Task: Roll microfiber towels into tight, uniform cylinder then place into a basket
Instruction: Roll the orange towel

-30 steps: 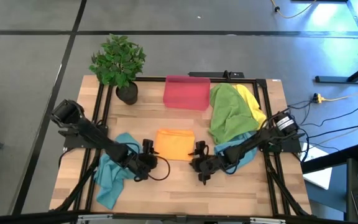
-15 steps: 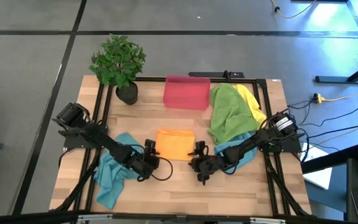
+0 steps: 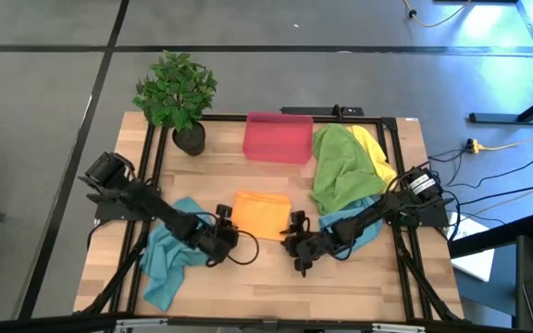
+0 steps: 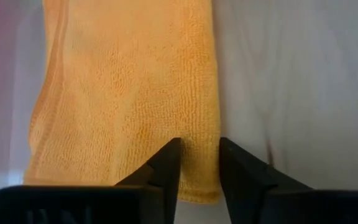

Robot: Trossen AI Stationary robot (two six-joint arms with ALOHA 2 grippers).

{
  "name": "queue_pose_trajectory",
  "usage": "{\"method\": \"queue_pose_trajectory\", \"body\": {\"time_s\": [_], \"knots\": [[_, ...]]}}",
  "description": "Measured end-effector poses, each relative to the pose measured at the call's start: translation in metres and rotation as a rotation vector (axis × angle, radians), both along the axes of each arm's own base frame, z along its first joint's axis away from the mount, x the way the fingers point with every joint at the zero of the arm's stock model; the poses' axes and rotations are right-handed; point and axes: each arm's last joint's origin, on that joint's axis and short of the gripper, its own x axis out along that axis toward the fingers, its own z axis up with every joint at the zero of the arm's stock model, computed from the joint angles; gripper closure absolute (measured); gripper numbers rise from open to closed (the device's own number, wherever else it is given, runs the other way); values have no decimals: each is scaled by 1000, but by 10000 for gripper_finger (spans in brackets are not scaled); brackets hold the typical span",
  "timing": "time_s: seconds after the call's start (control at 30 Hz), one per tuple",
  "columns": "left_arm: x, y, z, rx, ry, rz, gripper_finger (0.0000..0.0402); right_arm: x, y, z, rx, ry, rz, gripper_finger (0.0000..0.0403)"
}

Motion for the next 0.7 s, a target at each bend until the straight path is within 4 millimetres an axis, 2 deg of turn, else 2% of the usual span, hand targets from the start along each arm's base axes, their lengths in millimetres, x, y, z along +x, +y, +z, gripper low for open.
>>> {"method": "queue_pose_trajectory", "body": {"time_s": [0.37,0.53,0.7], "knots": [[0,3,-1,4,7,11,396,-1,-1,-1,-16,9,-8,319],[3,0,1,-89,7,18,397,-1,0,-1,12,23,14,364],[6,-12,8,-198,22,-20,400,3,3,4,57,37,-14,395]]}}
